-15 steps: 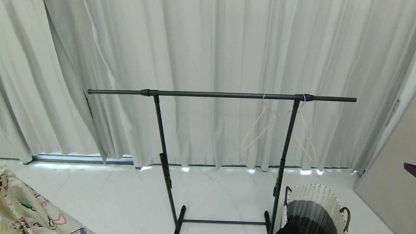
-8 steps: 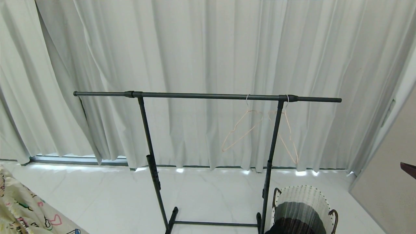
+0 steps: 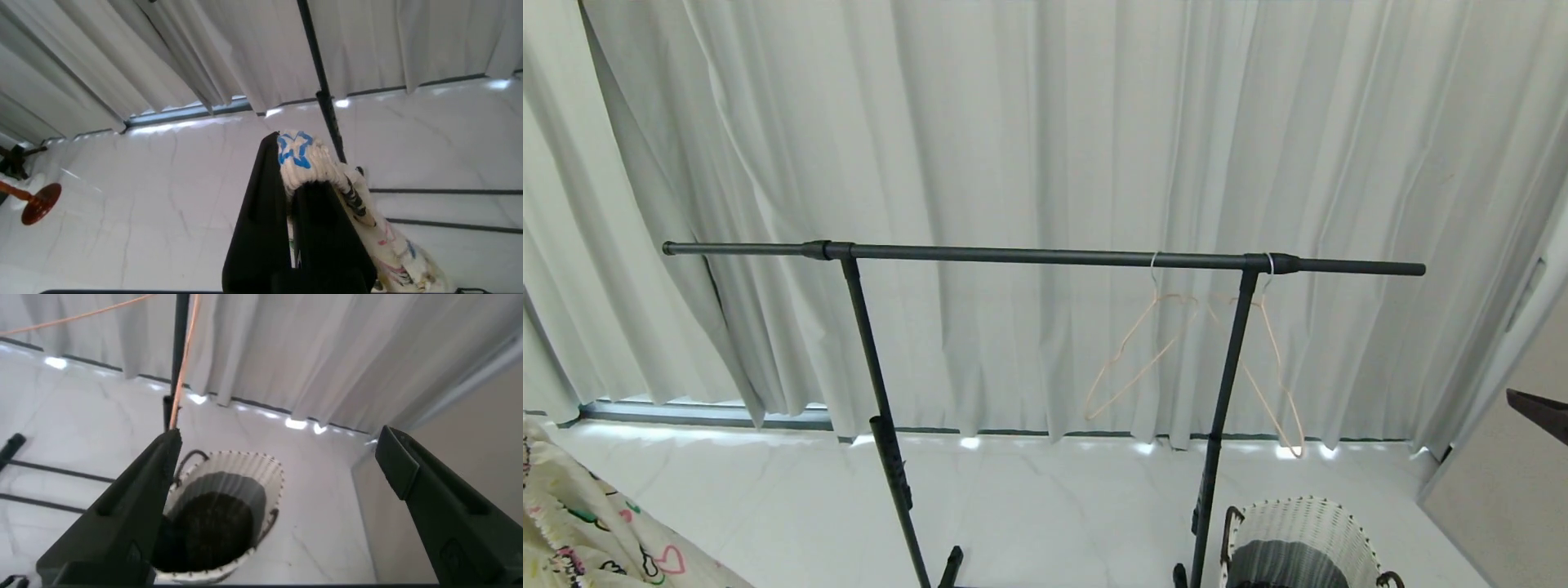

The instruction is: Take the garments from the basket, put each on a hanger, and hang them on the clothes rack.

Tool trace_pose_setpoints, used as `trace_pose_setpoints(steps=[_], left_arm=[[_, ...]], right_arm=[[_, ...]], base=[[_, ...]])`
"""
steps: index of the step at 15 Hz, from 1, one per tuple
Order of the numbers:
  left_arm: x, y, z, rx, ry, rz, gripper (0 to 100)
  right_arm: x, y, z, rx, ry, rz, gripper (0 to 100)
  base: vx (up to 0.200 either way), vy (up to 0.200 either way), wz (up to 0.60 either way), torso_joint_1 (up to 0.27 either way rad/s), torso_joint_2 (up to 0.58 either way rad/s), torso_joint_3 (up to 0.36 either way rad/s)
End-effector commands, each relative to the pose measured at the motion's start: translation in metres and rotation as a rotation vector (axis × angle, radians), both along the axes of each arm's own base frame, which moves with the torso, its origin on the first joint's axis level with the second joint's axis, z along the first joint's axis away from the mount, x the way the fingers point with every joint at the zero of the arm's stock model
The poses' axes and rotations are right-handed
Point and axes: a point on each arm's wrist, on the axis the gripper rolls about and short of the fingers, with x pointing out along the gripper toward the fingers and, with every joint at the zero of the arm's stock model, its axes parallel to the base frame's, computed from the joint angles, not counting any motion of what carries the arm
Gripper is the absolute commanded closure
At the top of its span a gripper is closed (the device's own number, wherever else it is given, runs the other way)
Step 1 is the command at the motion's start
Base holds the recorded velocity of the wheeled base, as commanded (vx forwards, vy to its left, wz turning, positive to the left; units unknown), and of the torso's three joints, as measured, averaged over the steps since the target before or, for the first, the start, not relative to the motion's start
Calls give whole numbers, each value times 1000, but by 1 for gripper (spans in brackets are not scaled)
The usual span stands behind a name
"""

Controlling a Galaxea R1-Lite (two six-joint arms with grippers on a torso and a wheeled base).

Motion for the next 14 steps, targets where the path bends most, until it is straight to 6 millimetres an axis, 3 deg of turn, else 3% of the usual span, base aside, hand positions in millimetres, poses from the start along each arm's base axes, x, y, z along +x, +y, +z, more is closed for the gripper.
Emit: trace_pose_setpoints(steps=[1,5,9,14], left_arm=[[1,0,0,2,3,0,100],[2,-1,2,0,0,0,100],[3,-2,2,2,4,-1,100],[4,-2,1,5,10,-3,100]], right_arm=[[7,5,-2,12,25,42,0],[25,30,-17,61,132,170,0],[60,42,-38,83,220,69,0],[100,63,-80,162,353,-100,0]], base=[[200,0,0,2,7,2],[200,0,0,4,2,0],[200,0,0,1,2,2],[0,0,0,0,0,0]])
